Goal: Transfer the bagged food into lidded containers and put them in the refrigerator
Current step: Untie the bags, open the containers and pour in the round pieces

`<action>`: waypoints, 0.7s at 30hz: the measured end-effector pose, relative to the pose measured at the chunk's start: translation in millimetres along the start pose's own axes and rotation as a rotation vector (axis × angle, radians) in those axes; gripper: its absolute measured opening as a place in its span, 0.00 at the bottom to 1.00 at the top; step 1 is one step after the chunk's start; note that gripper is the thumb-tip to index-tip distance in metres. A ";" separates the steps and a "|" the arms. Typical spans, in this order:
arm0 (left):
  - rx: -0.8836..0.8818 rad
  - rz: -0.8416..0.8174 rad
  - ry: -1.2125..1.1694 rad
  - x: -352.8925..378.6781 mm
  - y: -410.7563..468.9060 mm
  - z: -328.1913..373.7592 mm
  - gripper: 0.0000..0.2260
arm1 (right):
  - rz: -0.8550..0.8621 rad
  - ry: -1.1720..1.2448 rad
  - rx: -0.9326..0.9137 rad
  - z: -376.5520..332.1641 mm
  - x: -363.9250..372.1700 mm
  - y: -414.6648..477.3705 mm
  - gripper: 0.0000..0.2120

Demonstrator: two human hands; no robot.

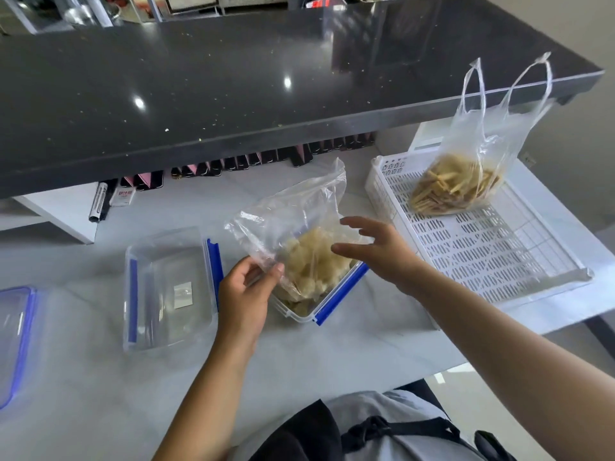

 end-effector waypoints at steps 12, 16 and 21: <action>0.090 0.025 -0.177 -16.7 10.0 36.2 0.05 | 0.149 0.290 -0.179 -39.4 -18.1 -7.5 0.03; 0.053 -0.057 -0.116 -6.4 13.2 28.0 0.05 | 0.122 0.110 -0.136 -31.6 -10.8 -4.8 0.04; 0.099 -0.010 -0.067 -8.4 12.5 26.4 0.05 | 0.169 0.149 -0.209 -35.5 -14.7 -7.0 0.03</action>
Point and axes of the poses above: each hand's wrist, its own y-axis towards the middle knuckle, its own x-axis out of the palm, z = x × y, the point moved 7 cm from there along y, towards the middle knuckle, and after that the axes turned 15 degrees about y, right-handed, at the moved point
